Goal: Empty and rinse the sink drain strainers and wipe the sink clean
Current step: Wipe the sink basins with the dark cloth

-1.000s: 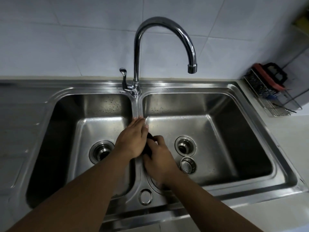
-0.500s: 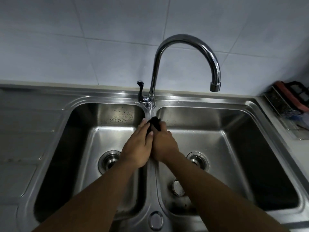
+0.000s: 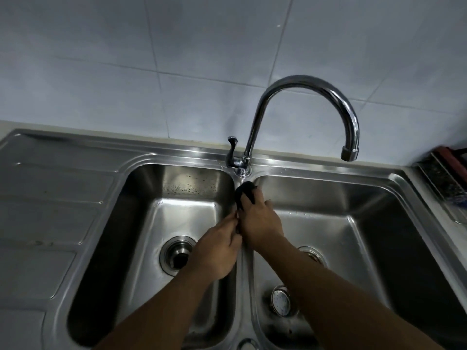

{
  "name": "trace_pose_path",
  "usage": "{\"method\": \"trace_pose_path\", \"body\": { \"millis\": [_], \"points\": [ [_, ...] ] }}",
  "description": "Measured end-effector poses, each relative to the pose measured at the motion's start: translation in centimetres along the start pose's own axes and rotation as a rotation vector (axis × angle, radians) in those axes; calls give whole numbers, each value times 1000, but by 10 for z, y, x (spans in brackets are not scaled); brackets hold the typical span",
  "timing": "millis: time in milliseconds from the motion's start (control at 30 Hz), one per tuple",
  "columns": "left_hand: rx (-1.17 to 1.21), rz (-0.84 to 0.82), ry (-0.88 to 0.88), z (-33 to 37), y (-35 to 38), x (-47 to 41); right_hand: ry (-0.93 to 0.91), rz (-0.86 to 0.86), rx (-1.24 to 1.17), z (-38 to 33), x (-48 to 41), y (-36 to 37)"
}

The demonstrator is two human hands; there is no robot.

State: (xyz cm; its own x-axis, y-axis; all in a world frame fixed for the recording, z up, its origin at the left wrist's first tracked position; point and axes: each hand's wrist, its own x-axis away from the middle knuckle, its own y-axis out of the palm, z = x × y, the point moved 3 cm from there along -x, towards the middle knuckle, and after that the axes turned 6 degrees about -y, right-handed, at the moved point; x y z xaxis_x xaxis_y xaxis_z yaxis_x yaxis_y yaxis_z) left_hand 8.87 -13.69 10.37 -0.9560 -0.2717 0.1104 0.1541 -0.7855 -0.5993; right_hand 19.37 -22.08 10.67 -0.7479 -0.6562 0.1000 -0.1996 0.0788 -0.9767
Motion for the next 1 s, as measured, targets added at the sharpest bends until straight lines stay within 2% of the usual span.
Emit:
{"method": "trace_pose_path", "body": {
  "millis": [333,533,700,833,1000],
  "points": [
    [-253,-36,30,-9,-10,10,-186,68,92,-10,-16,-3],
    [-309,-4,33,-17,-49,-2,-109,105,41,-37,-46,-1],
    [-279,-20,-70,-21,-74,-31,-47,115,-17,-61,-71,12],
    [-267,-111,-91,-22,-89,-60,-13,128,-64,-68,-83,18],
    [-376,-201,-78,-29,-107,-81,-54,99,-96,-78,-91,15]
  ]
}}
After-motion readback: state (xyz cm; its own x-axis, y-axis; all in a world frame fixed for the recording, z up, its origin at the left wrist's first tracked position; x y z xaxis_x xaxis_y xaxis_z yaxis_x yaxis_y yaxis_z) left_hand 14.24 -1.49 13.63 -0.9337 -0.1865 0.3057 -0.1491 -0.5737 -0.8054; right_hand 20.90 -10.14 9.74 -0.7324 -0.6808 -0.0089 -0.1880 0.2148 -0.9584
